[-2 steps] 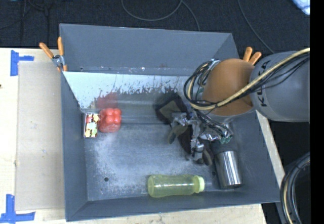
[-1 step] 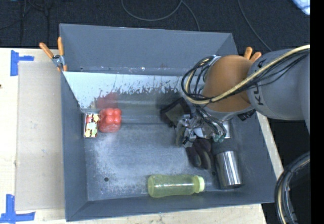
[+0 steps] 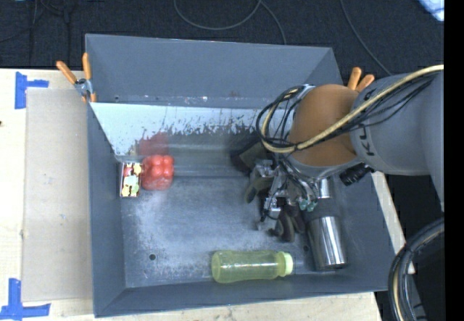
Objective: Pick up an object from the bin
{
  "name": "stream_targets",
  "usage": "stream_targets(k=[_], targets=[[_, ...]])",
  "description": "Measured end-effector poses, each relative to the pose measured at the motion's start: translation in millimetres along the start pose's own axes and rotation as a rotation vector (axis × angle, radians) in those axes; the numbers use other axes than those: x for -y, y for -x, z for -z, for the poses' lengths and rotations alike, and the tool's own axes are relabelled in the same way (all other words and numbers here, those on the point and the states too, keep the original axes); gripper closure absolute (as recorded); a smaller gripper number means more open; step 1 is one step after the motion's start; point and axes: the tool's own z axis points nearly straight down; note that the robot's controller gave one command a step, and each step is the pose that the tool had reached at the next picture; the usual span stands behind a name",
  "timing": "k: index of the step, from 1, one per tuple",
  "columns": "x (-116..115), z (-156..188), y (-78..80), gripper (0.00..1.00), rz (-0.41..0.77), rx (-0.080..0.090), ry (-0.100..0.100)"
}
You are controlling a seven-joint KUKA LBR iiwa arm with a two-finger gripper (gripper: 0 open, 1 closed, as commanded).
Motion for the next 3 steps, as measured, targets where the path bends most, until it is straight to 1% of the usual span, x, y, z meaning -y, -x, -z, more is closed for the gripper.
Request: stream_targets(k=[1,2,3], targets=[[0,0,0.0,0.00,-0.002,0.000,0.000],[11,1,4.6,0.00,-0.045,0.000,0.005],[18,1,6.5,0.00,-0.063,0.000,0.005]])
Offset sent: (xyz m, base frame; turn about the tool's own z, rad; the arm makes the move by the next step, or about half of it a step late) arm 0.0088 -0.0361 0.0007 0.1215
